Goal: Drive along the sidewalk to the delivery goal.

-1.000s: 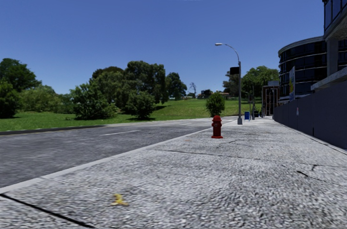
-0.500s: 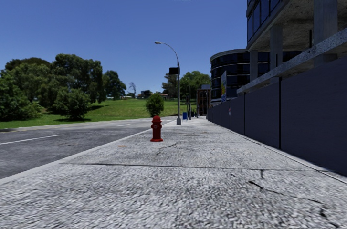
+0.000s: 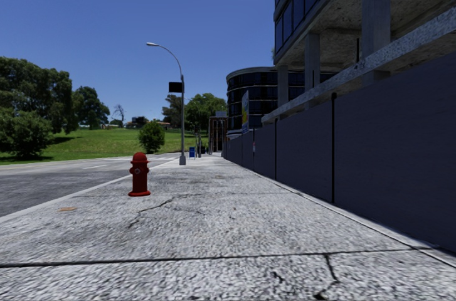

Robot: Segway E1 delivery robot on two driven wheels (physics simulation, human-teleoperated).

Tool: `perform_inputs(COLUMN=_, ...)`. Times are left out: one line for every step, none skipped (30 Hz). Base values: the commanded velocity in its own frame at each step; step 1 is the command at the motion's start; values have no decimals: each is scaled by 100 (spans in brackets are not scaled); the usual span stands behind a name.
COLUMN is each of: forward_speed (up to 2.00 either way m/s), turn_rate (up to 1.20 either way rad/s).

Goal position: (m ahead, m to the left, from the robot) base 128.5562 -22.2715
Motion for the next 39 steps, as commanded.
perform_inputs(forward_speed=200, turn_rate=0)
perform_inputs(forward_speed=200, turn_rate=0)
perform_inputs(forward_speed=200, turn_rate=0)
perform_inputs(forward_speed=200, turn_rate=0)
perform_inputs(forward_speed=200, turn_rate=0)
perform_inputs(forward_speed=200, turn_rate=1)
perform_inputs(forward_speed=200, turn_rate=8)
perform_inputs(forward_speed=200, turn_rate=16)
perform_inputs(forward_speed=200, turn_rate=22)
perform_inputs(forward_speed=200, turn_rate=27)
perform_inputs(forward_speed=200, turn_rate=27)
perform_inputs(forward_speed=200, turn_rate=29)
perform_inputs(forward_speed=200, turn_rate=29)
perform_inputs(forward_speed=200, turn_rate=29)
perform_inputs(forward_speed=200, turn_rate=29)
perform_inputs(forward_speed=200, turn_rate=29)
perform_inputs(forward_speed=200, turn_rate=29)
perform_inputs(forward_speed=200, turn_rate=29)
perform_inputs(forward_speed=200, turn_rate=29)
perform_inputs(forward_speed=200, turn_rate=29)
perform_inputs(forward_speed=200, turn_rate=29)
perform_inputs(forward_speed=200, turn_rate=29)
perform_inputs(forward_speed=200, turn_rate=25)
perform_inputs(forward_speed=200, turn_rate=0)
perform_inputs(forward_speed=200, turn_rate=0)
perform_inputs(forward_speed=200, turn_rate=0)
perform_inputs(forward_speed=200, turn_rate=0)
perform_inputs(forward_speed=200, turn_rate=0)
perform_inputs(forward_speed=200, turn_rate=0)
perform_inputs(forward_speed=200, turn_rate=0)
perform_inputs(forward_speed=200, turn_rate=0)
perform_inputs(forward_speed=200, turn_rate=0)
perform_inputs(forward_speed=200, turn_rate=0)
perform_inputs(forward_speed=200, turn_rate=0)
perform_inputs(forward_speed=200, turn_rate=0)
perform_inputs(forward_speed=200, turn_rate=0)
perform_inputs(forward_speed=200, turn_rate=0)
perform_inputs(forward_speed=200, turn_rate=0)
perform_inputs(forward_speed=200, turn_rate=0)
